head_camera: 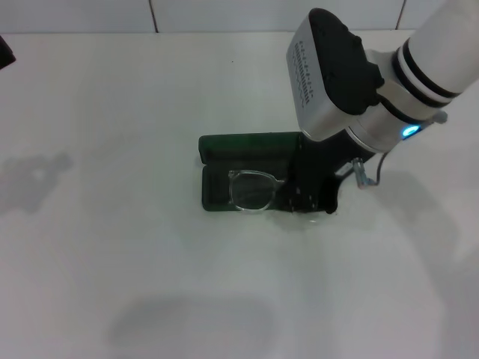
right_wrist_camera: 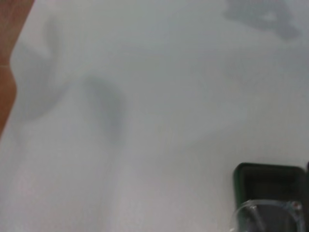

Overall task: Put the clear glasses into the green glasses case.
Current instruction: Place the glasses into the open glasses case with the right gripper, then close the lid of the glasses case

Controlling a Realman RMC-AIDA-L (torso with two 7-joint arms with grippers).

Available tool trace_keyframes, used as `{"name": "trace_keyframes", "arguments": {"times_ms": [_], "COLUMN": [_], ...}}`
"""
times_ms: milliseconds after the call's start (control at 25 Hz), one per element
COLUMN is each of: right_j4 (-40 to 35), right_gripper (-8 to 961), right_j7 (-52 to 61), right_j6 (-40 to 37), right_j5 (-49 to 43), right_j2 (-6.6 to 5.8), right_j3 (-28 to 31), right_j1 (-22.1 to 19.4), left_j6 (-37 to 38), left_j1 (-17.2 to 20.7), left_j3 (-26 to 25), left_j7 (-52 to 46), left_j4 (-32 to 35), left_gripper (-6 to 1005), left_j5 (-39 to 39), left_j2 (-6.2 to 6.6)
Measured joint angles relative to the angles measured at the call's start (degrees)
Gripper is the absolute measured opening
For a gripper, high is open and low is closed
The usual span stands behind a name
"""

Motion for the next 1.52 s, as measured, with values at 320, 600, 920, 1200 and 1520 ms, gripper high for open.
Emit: {"name": "trace_keyframes", "arguments": {"times_ms": [320, 600, 920, 1200, 1520], "right_j4": [0.58, 4.27, 5.67, 6.98, 8.21], "right_gripper": [150, 151, 151, 151, 151], "right_j7": [4.6, 5.28, 5.29, 5.3, 5.37], "right_j6": [-4.68, -3.77, -2.29, -2.05, -0.14], "right_j5": [-1.47, -1.88, -1.99, -2.0, -3.49], "right_j2": [0.07, 0.09, 0.09, 0.09, 0.09], "right_j3": [-1.22, -3.49, -4.36, -4.49, -4.54], "right_j1": [0.47, 1.55, 1.79, 2.0, 1.97], "left_j6": [0.0, -0.1, -0.18, -0.18, -0.18], "left_j1": [-0.54, -0.52, -0.39, -0.32, -0.16], "left_j3": [0.0, 0.0, 0.0, 0.0, 0.0], "left_j7": [-0.03, -0.05, -0.09, -0.09, -0.09], "left_j4": [-0.78, -0.78, -0.77, -0.83, -0.84], "left_gripper": [88, 89, 89, 89, 89], "left_j5": [0.0, -0.01, 0.01, 0.07, 0.08], "left_j2": [0.03, 0.07, -0.05, -0.16, -0.41]}}
